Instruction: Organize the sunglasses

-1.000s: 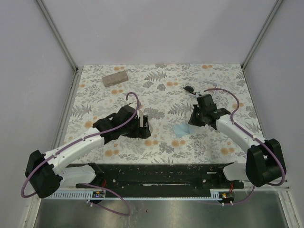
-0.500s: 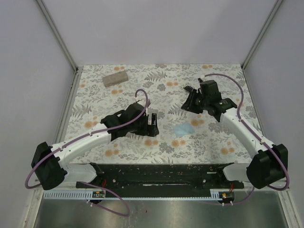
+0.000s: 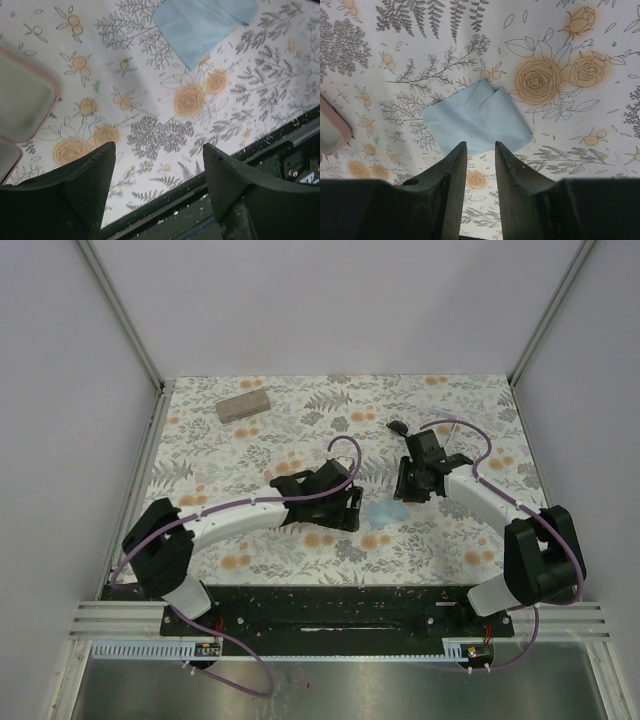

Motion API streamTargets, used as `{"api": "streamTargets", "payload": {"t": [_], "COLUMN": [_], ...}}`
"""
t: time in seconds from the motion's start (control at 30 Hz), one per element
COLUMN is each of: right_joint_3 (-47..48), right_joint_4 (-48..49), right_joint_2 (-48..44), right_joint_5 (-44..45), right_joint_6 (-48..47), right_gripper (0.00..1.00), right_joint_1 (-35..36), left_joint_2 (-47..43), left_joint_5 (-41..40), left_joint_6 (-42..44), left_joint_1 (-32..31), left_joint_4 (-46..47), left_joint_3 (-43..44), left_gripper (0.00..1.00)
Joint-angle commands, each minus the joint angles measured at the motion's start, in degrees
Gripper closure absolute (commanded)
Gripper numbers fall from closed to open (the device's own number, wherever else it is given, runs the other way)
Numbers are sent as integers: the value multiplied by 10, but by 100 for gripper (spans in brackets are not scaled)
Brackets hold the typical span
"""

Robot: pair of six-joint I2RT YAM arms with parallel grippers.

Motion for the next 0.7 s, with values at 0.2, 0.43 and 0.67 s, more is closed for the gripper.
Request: {"api": "streamTargets", "payload": {"t": [0.2,0.43,0.67], "right_joint_3": [-42,-74,-80], "right_joint_4": [17,41,67], "right_joint_2": [12,20,45], "right_joint_5": [34,14,-20], "right_joint_6": [2,10,19], "right_gripper": [62,66,73], "right_joint_1": [3,3,2], "left_joint_2": [113,154,170], "left_joint_5": [-46,-27,-22], "left_joint_6": [-20,-29,-30], "left_joint_1": [0,0,-1], "left_joint_4": [31,57,59], "left_joint_3": [103,110,116], "left_gripper": [32,35,36]}}
